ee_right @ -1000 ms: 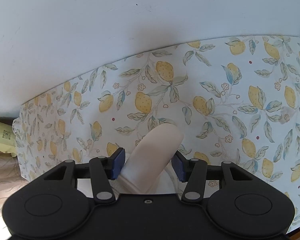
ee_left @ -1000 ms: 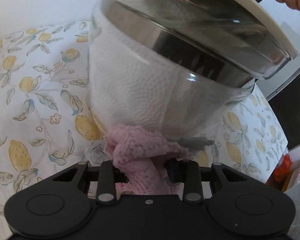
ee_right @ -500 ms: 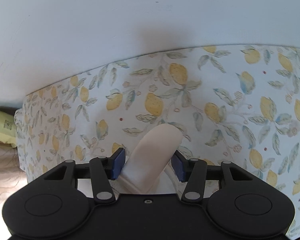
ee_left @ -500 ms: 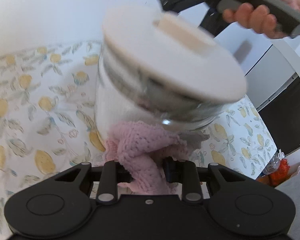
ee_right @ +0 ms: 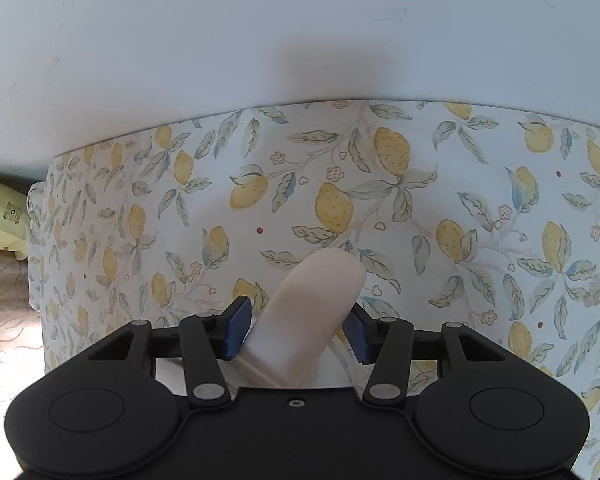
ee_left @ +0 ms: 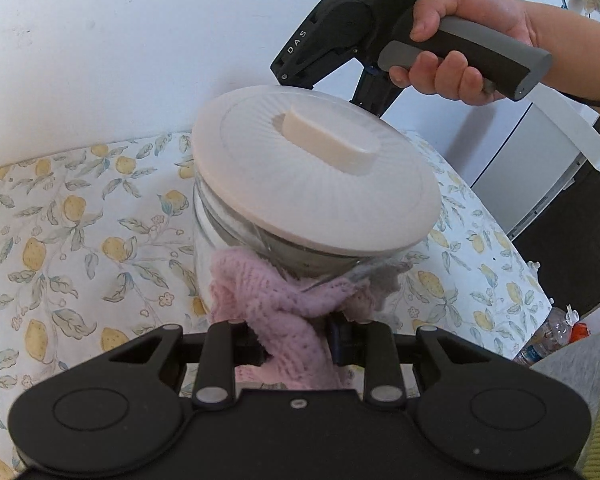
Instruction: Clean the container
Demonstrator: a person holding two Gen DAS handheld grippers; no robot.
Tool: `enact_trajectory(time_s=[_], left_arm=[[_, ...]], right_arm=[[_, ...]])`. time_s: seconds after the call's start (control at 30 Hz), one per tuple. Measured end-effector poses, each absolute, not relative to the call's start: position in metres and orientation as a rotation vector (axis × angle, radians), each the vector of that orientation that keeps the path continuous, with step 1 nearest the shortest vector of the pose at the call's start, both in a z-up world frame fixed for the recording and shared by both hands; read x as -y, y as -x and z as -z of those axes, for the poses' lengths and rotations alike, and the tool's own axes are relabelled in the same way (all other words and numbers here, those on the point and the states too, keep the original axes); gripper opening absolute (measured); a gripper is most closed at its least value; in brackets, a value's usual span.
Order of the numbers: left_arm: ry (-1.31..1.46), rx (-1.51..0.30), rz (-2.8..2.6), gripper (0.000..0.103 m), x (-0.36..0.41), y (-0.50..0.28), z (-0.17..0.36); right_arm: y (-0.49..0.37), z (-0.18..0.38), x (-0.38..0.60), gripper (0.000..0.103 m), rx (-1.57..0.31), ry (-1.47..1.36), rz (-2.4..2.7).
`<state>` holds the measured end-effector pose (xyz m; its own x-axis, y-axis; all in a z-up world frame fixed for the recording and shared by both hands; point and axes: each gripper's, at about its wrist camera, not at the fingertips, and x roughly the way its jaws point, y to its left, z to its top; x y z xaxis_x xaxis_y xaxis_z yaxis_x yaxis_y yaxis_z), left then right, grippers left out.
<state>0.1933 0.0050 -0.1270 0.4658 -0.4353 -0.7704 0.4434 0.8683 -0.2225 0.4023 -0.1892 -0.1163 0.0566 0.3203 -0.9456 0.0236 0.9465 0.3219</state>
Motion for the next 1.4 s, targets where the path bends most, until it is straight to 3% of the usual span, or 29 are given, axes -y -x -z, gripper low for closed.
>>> enact_trajectory(time_s=[0.27, 1.03, 1.4], left_arm=[[-0.024, -0.952, 0.562, 0.032, -0.007, -0.194, 0.141], [-0.141, -1.038, 0.644, 0.033, -0.005, -0.216, 0.216], [-0.161, -1.057, 0.658, 0.03, -0.008, -0.215, 0.206]], right_arm=[[-0.404, 0.116, 0.186, 0.055, -1.513, -0.262, -0.217], [-0.402, 0.111, 0.174, 0.053, -1.498, -0.216, -0.168], [-0.403, 0.107, 0.152, 0.052, -1.505, -0.116, -0.178]])
